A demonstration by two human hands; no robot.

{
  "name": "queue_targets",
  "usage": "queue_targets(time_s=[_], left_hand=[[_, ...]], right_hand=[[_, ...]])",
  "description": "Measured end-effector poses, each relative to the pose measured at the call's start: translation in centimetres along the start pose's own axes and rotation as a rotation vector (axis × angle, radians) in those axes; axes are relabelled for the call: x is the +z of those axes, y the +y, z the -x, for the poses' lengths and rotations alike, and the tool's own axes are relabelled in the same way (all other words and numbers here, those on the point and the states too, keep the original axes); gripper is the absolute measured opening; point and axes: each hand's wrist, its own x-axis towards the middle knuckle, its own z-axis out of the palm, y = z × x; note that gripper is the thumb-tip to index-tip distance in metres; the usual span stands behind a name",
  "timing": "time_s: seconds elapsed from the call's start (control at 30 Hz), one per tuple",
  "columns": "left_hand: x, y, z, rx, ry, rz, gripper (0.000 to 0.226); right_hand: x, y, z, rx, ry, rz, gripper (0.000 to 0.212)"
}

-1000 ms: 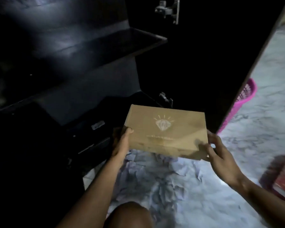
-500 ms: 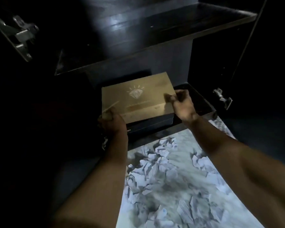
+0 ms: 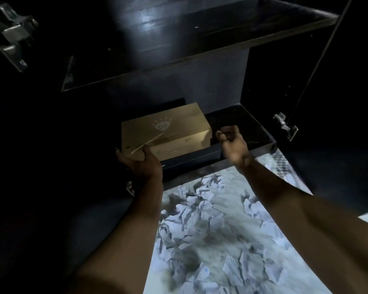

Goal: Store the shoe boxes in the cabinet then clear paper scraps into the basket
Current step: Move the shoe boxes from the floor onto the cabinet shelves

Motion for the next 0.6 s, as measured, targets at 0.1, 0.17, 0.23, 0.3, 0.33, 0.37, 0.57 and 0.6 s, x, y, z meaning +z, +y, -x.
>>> queue_targets(time_s=[0.1, 0.17, 0.23, 0.3, 0.33, 0.37, 0.57, 0.6], left_hand=[[-0.4, 0.9, 4.9, -0.007, -0.033, -0.078, 0.075], [0.0, 1.3, 8.6, 0.041, -0.201, -0.099, 0.065], [1.1, 1.3, 12.1, 0.204, -0.432, -0.086, 0.042], [2.4, 0.9, 15.6, 0.284, -0.694, -0.086, 0.022], [2.9, 0.8, 17.5, 0.310, -0.823, -0.114, 0.017], [3.3, 0.6, 19.5, 0.330, -0.952, -0.155, 0.016], [3.3, -2.0, 32.7, 0.406, -1.443, -0.294, 0.017], [2.9, -2.8, 34.9, 0.398, -1.512, -0.316, 0.016]], right_hand=[[-4.1, 1.5, 2.9, -0.029, -0.020, 0.014, 0.031], [-7.5, 2.7, 5.5, -0.069, -0.047, 0.022, 0.021], [-11.3, 4.0, 8.6, -0.082, -0.023, 0.054, 0.017], [-15.4, 5.1, 12.3, -0.037, 0.001, 0.102, 0.014], [-17.3, 6.1, 14.1, -0.010, 0.014, 0.124, 0.013], [-19.2, 6.8, 16.2, 0.009, 0.032, 0.126, 0.012], [-28.3, 13.6, 29.5, 0.160, 0.277, 0.142, 0.009], [-29.5, 14.6, 31.9, 0.186, 0.331, 0.148, 0.009]])
